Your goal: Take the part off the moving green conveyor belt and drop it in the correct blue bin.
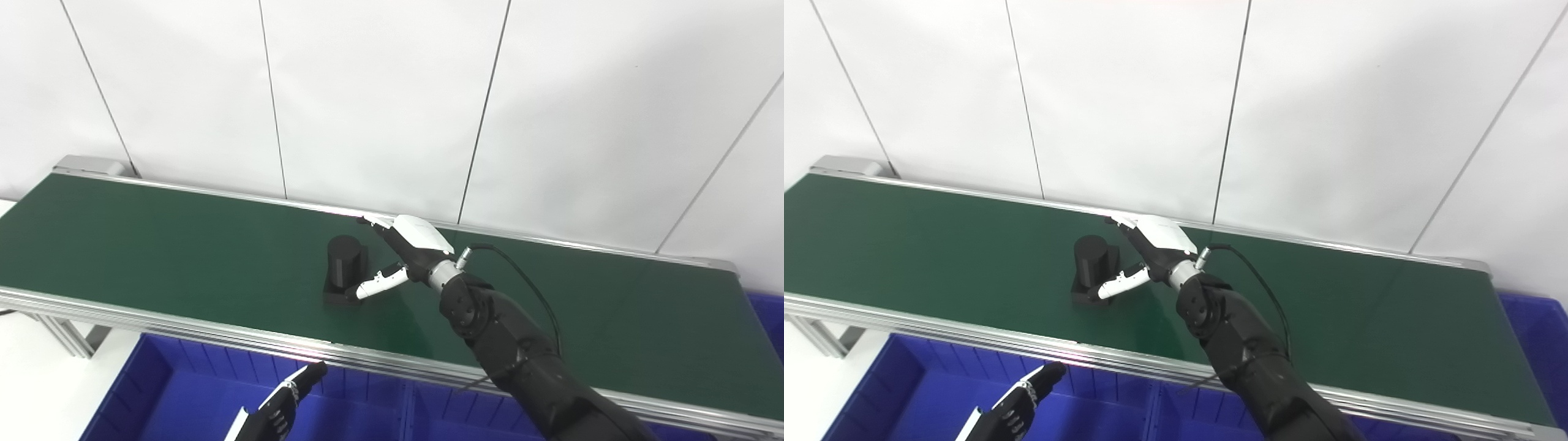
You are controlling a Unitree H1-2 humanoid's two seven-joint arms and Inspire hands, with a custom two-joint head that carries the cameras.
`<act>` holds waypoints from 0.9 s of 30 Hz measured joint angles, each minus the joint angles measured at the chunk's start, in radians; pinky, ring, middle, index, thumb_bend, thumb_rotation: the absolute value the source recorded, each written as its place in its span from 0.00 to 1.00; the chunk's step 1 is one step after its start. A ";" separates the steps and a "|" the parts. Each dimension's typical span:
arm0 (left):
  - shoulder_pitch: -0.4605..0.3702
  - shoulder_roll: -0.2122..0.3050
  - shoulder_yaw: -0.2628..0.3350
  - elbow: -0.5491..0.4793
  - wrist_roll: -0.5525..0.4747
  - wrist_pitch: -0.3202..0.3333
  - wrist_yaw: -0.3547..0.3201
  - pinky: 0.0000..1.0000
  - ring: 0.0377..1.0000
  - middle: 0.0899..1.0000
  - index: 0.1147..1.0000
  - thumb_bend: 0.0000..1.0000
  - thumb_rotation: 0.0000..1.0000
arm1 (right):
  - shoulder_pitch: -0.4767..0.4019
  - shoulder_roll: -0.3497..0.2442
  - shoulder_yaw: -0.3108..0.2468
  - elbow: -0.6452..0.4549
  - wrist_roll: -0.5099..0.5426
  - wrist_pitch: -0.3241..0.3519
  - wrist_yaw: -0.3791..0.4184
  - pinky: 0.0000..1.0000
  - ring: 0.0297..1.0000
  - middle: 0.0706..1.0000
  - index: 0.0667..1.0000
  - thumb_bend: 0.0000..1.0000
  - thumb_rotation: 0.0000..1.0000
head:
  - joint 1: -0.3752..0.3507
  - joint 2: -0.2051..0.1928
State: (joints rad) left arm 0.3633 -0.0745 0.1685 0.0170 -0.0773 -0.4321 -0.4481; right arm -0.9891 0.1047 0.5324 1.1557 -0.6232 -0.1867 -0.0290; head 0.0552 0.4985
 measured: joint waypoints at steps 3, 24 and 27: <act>0.011 0.000 -0.012 -0.007 0.014 0.000 0.018 0.98 0.93 0.88 0.85 0.79 0.40 | -0.023 0.021 0.011 0.061 -0.004 -0.012 -0.030 0.80 0.87 0.92 0.92 1.00 0.49 | 0.005 0.002; 0.066 -0.006 -0.026 -0.057 -0.015 -0.001 0.025 1.00 0.96 0.89 0.84 0.82 0.35 | -0.053 0.113 -0.060 0.246 0.097 -0.039 -0.142 0.36 0.41 0.41 0.52 0.52 0.00 | 0.020 0.023; 0.070 -0.008 -0.022 -0.057 -0.016 -0.001 0.016 1.00 0.96 0.89 0.85 0.82 0.35 | -0.037 0.126 -0.055 0.248 0.094 -0.049 -0.188 0.36 0.42 0.41 0.51 0.52 0.00 | 0.020 0.025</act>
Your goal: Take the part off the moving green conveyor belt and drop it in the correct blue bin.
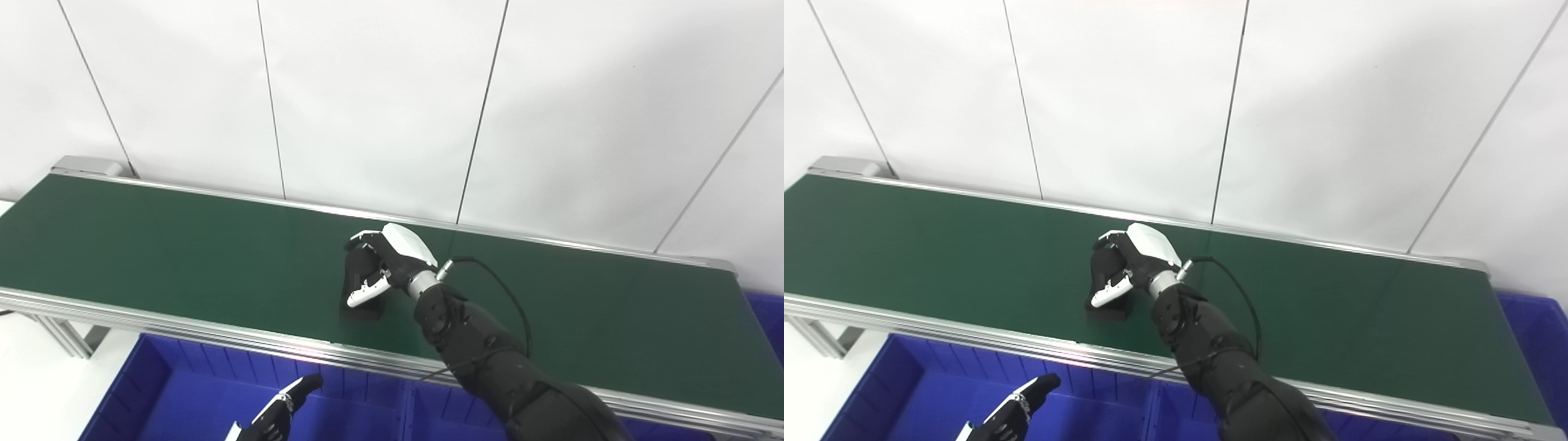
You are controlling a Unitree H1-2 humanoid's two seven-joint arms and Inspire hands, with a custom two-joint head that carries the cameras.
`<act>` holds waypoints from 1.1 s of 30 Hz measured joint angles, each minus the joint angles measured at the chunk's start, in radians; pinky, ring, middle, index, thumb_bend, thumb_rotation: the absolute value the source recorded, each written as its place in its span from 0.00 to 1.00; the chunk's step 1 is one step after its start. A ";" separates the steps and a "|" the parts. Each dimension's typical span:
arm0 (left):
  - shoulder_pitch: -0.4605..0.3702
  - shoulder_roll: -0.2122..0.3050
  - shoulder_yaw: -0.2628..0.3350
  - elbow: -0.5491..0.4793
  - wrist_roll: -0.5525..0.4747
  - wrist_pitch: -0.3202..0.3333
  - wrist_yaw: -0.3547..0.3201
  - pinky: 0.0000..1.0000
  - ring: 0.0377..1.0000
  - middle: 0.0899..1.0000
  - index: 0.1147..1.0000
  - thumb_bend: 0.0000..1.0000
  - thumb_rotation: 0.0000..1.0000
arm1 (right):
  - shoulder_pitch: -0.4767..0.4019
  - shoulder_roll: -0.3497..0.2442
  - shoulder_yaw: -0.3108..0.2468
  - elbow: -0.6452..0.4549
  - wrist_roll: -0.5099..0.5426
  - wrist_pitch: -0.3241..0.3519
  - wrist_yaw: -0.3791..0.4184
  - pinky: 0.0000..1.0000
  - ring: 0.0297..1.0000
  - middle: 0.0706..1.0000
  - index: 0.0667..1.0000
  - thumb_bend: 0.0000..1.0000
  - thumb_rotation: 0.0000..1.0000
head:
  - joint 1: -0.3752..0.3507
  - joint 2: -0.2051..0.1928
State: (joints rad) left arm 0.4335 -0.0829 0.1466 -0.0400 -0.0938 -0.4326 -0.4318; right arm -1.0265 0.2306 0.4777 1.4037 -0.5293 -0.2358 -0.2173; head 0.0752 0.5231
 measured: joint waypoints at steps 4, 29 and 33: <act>0.000 -0.005 0.007 0.000 -0.009 0.000 -0.006 1.00 0.96 0.89 0.85 0.81 0.35 | 0.000 0.000 0.017 0.002 -0.014 -0.005 -0.029 0.36 0.39 0.45 0.51 0.51 0.00 | -0.003 -0.003; -0.008 -0.012 0.026 -0.006 -0.020 0.008 -0.025 1.00 0.98 0.91 0.87 0.82 0.39 | 0.408 -0.176 -0.082 -0.750 0.045 -0.086 -0.012 0.35 0.39 0.51 0.46 0.51 0.00 | -0.057 0.034; -0.009 -0.012 0.026 -0.005 -0.019 0.011 -0.024 1.00 0.97 0.91 0.87 0.81 0.41 | 0.585 -0.249 -0.113 -1.061 0.079 0.001 0.083 0.35 0.39 0.51 0.45 0.51 0.00 | -0.063 0.049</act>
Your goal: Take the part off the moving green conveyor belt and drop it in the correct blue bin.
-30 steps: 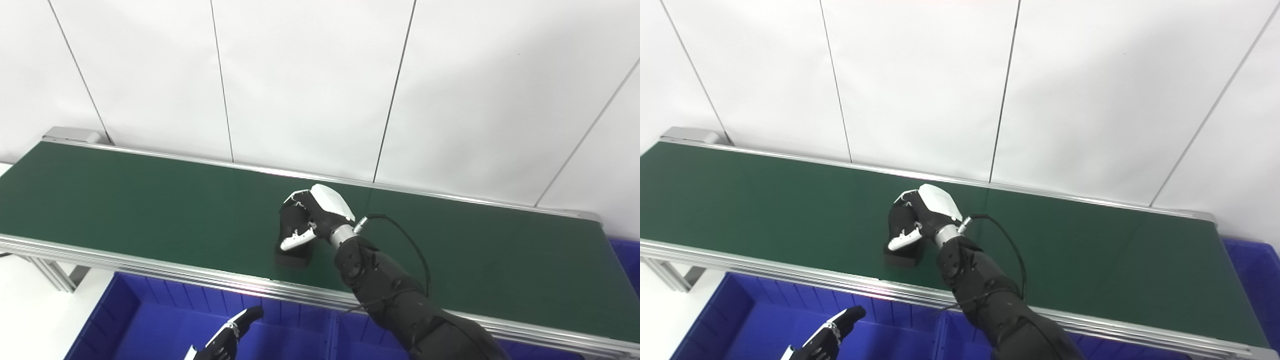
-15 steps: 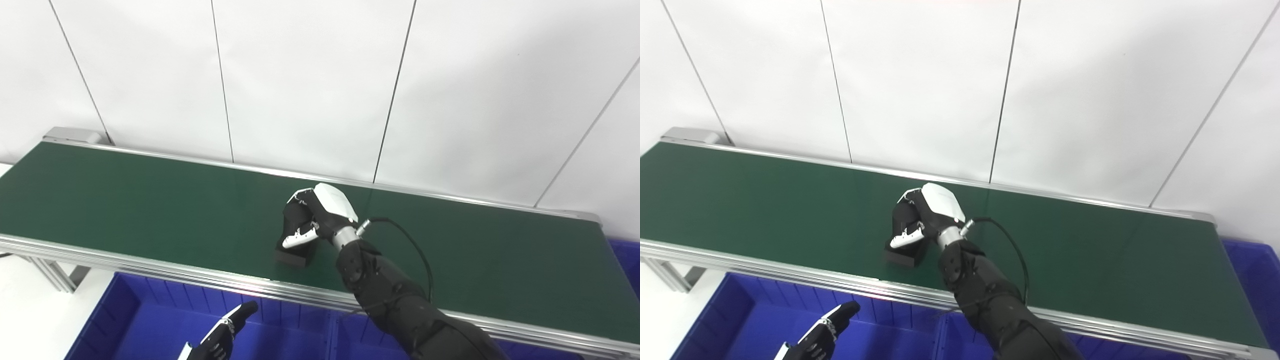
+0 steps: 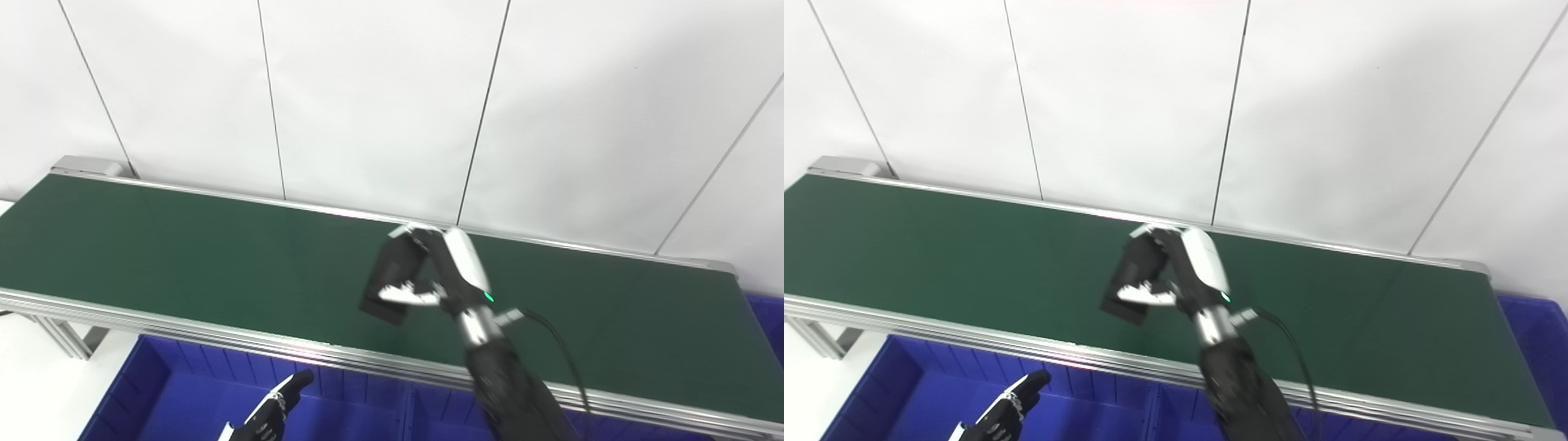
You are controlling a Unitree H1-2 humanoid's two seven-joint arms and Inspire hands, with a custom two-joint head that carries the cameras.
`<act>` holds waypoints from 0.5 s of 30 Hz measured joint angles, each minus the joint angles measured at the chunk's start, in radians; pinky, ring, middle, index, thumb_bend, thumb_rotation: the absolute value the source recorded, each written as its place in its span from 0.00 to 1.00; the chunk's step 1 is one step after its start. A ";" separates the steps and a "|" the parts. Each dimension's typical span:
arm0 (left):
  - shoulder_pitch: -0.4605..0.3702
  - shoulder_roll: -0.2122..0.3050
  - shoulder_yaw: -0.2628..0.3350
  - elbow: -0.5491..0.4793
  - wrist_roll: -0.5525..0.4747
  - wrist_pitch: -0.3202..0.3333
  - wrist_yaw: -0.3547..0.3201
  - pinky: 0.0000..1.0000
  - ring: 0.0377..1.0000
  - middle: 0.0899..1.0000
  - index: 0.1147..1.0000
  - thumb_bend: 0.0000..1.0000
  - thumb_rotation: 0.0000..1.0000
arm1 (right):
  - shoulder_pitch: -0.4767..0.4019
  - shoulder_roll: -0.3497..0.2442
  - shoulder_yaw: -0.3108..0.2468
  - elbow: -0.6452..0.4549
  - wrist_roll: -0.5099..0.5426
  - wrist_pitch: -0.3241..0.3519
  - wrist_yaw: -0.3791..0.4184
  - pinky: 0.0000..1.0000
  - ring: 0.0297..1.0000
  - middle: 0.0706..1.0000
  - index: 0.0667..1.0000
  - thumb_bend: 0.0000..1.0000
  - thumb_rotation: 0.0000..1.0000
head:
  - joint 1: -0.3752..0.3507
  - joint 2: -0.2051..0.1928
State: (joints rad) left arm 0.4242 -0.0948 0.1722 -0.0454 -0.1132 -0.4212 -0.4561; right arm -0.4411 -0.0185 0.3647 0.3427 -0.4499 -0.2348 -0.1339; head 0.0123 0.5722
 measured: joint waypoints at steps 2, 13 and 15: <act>-0.002 0.000 -0.002 0.000 0.000 0.000 0.000 0.99 0.96 0.91 0.87 0.80 0.39 | 0.084 -0.045 -0.029 -0.153 0.028 0.051 0.055 0.35 0.38 0.51 0.45 0.51 0.00 | -0.005 0.014; -0.006 0.026 -0.035 -0.066 -0.024 -0.007 -0.008 0.95 0.93 0.89 0.85 0.79 0.34 | 0.322 -0.176 -0.171 -0.515 0.139 0.167 0.190 0.36 0.39 0.50 0.45 0.51 0.00 | -0.048 0.136; 0.005 0.042 -0.038 -0.097 -0.032 -0.008 0.006 0.95 0.92 0.88 0.85 0.79 0.31 | 0.367 -0.172 -0.175 -0.515 0.139 0.189 0.198 0.36 0.39 0.51 0.45 0.51 0.00 | -0.070 0.205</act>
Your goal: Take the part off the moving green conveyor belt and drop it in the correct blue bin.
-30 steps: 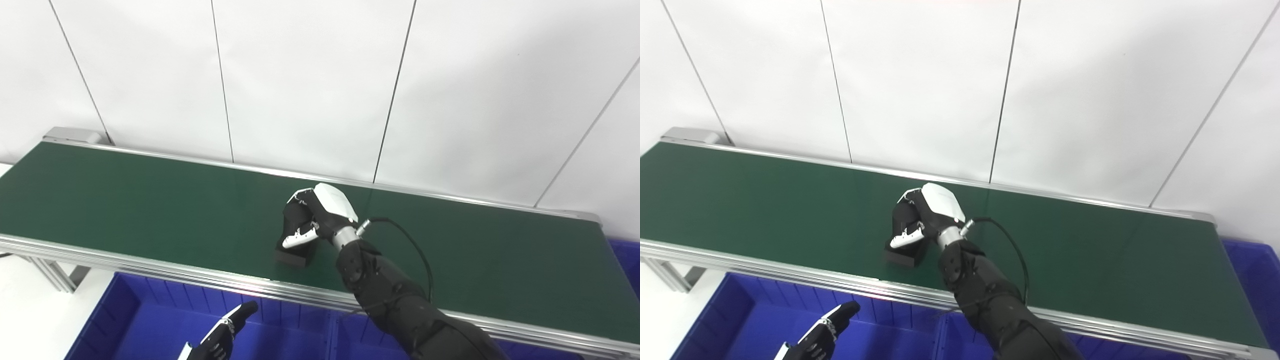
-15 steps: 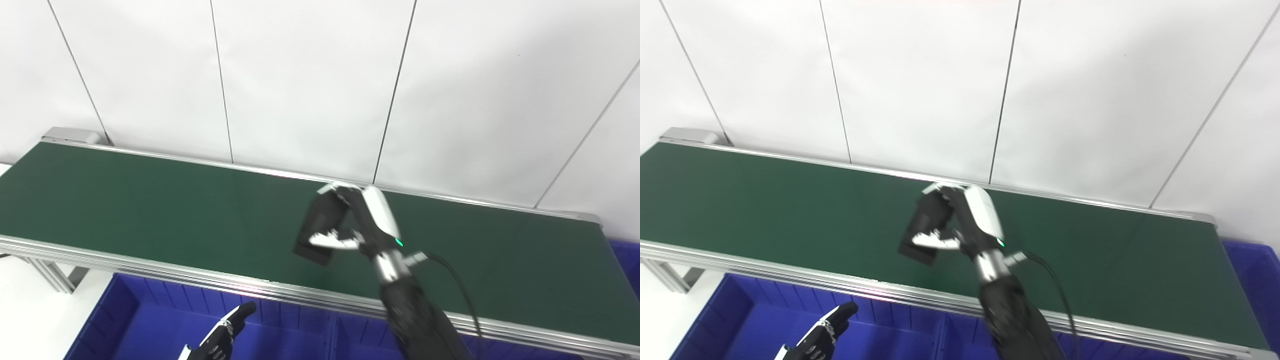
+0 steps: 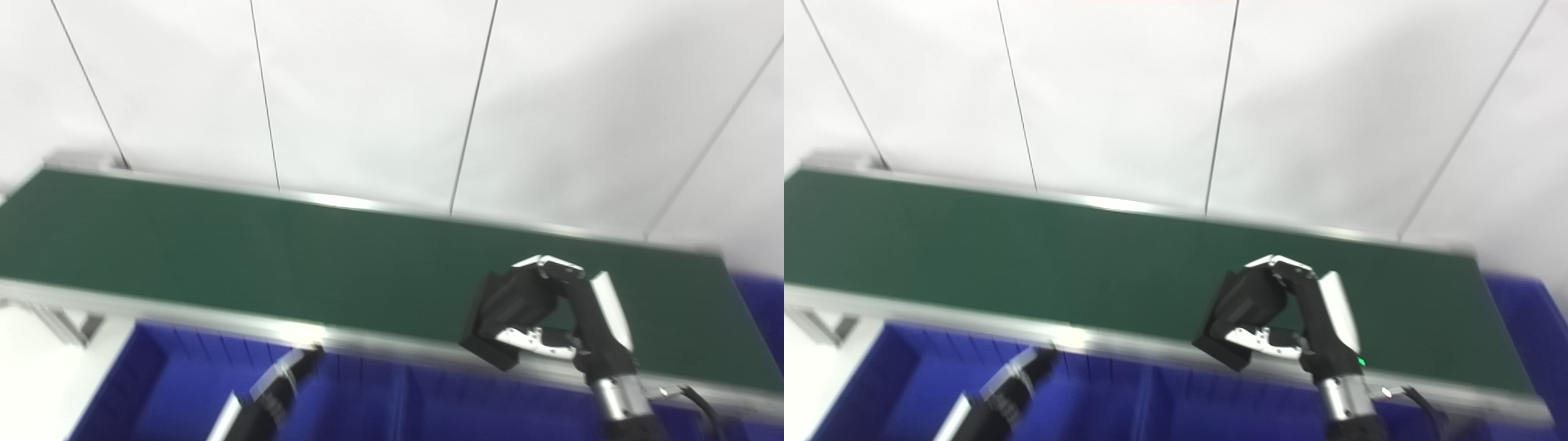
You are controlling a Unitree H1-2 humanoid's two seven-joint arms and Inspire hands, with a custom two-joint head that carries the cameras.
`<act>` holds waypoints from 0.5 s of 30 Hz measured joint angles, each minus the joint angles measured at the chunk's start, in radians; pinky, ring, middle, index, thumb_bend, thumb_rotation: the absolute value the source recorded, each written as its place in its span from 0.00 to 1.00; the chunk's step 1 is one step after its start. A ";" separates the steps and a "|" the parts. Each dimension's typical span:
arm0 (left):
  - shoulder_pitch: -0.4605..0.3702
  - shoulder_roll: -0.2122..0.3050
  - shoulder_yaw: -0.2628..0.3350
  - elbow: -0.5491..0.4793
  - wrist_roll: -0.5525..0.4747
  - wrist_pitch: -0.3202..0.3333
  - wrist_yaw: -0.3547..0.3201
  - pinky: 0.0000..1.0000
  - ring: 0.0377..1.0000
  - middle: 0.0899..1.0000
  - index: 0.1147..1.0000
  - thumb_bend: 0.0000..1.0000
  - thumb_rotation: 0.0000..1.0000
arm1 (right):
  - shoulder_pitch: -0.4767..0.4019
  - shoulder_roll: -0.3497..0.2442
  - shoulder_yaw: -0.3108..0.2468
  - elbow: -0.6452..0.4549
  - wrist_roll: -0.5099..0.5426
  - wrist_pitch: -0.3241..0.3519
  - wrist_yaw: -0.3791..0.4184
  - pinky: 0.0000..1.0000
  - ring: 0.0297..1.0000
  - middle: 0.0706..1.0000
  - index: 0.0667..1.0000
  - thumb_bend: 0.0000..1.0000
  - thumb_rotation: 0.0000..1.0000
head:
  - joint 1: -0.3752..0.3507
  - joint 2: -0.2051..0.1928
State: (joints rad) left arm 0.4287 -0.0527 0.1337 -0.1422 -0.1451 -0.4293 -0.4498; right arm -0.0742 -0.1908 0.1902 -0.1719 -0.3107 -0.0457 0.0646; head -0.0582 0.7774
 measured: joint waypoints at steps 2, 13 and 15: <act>0.002 0.027 -0.005 -0.025 -0.015 -0.002 0.015 0.93 0.91 0.88 0.84 0.79 0.29 | 0.029 -0.003 -0.017 -0.001 0.001 0.000 0.004 0.36 0.39 0.51 0.45 0.51 0.00 | -0.011 0.035; -0.084 0.134 -0.038 -0.052 -0.057 0.010 0.086 0.86 0.88 0.86 0.83 0.81 0.27 | 0.119 -0.024 -0.080 -0.039 -0.002 0.000 0.003 0.36 0.38 0.49 0.48 0.51 0.00 | -0.035 0.135; -0.096 0.138 -0.046 -0.052 -0.056 0.013 0.098 0.86 0.88 0.86 0.84 0.82 0.27 | 0.133 -0.024 -0.085 -0.027 -0.002 0.000 0.003 0.36 0.39 0.50 0.46 0.51 0.00 | -0.035 0.141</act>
State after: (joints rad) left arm 0.3332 0.0856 0.0878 -0.1942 -0.2009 -0.4159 -0.3519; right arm 0.0585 -0.2148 0.1050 -0.1985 -0.3128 -0.0459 0.0673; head -0.0936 0.9189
